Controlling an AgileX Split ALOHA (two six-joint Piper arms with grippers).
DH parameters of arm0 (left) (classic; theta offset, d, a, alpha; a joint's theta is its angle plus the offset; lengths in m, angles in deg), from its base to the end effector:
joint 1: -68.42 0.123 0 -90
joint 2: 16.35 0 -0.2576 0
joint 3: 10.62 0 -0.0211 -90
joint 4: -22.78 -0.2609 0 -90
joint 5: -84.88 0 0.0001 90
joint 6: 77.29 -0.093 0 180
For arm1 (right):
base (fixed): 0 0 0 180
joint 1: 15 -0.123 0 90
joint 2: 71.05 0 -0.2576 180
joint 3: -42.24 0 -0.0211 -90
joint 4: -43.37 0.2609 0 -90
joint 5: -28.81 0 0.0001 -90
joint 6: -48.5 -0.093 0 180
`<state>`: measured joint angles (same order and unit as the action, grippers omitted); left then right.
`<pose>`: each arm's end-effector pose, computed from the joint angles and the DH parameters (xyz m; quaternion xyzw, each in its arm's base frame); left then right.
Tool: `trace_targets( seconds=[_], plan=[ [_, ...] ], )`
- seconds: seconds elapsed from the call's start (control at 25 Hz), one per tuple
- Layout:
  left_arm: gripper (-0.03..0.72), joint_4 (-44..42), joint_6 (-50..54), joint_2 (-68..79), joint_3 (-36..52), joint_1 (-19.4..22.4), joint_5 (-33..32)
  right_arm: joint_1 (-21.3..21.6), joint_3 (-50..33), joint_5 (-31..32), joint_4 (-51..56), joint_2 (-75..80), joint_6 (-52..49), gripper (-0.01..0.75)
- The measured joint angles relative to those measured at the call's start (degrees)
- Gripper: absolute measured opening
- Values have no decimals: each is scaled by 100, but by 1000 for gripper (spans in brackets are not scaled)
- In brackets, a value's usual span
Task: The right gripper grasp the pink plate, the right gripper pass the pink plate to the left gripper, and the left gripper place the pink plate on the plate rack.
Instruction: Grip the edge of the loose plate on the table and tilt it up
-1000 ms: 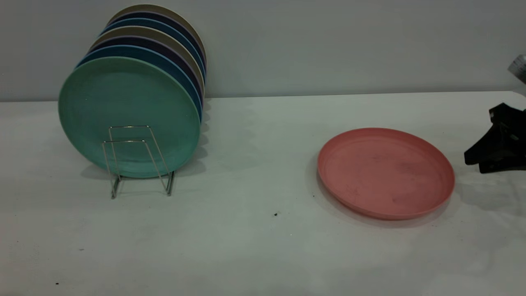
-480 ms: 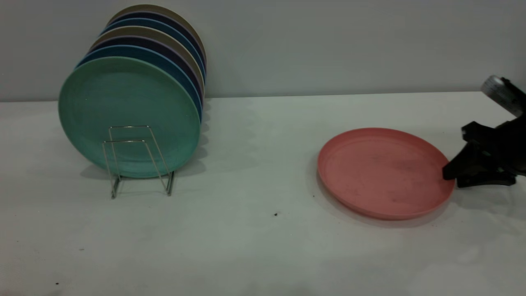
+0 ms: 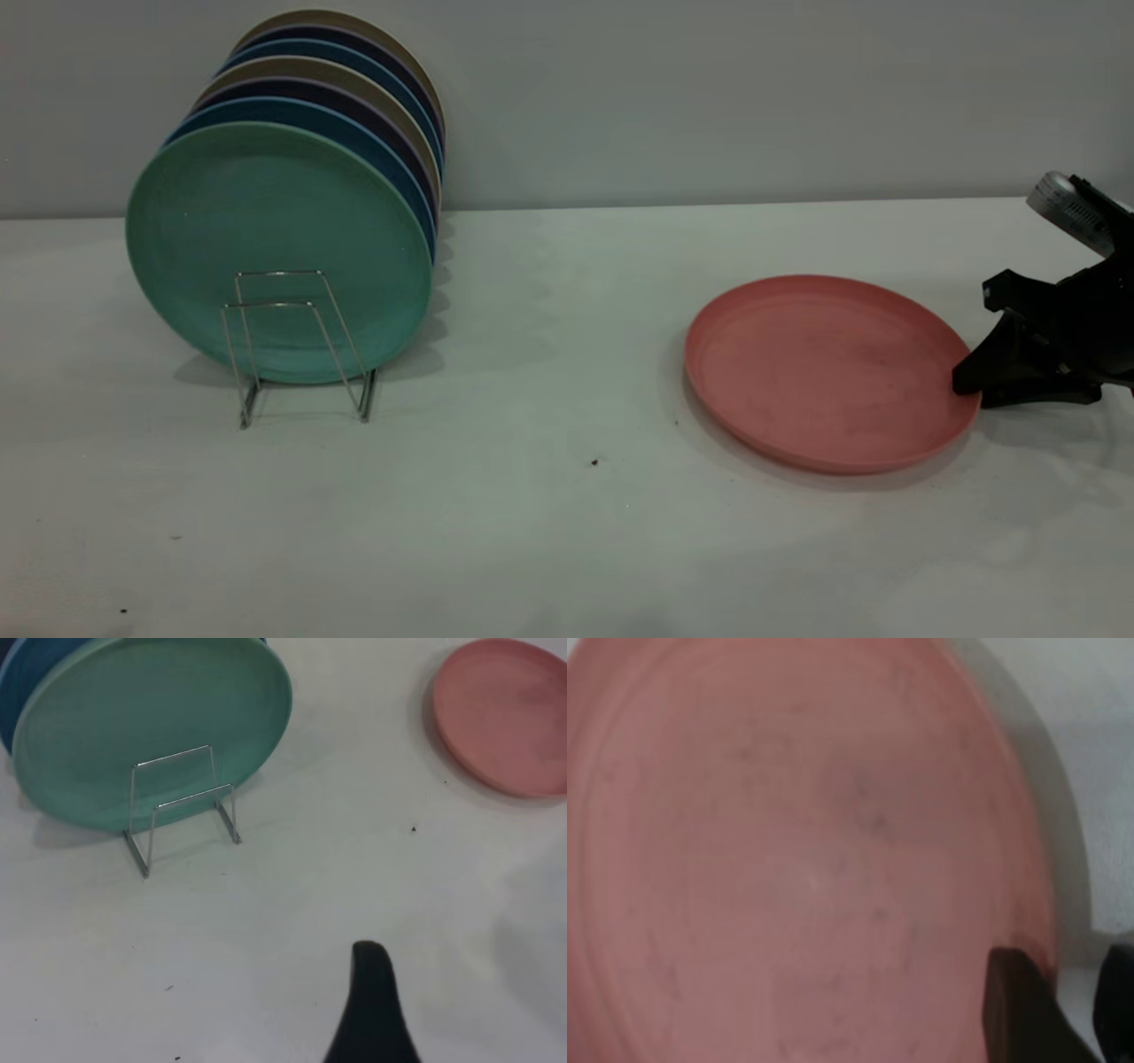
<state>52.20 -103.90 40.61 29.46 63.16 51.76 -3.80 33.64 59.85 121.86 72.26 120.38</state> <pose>0.1898 -0.0426 0.2744 0.1116 0.8804 -0.1362 0.4404 0.3790 -0.0271 -0.0181 0.0838 0.9461 0.2469 0.1921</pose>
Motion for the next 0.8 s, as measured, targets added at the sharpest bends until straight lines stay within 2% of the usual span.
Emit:
trace_targets(
  seconds=[0.16,0.28,0.36,0.48,0.8],
  plan=[
    [590,0,-13,0,0,0,0,0,35,39,7,6,-69,161],
    [590,0,-20,0,0,0,0,0,35,126,7,6,-133,58],
    [590,0,-22,0,0,0,5,0,35,197,7,6,-145,22],
    [580,52,34,0,0,0,12,0,35,426,7,6,-145,17],
    [497,391,226,245,0,0,-130,0,35,1598,-63,-146,190,17]
  ],
)
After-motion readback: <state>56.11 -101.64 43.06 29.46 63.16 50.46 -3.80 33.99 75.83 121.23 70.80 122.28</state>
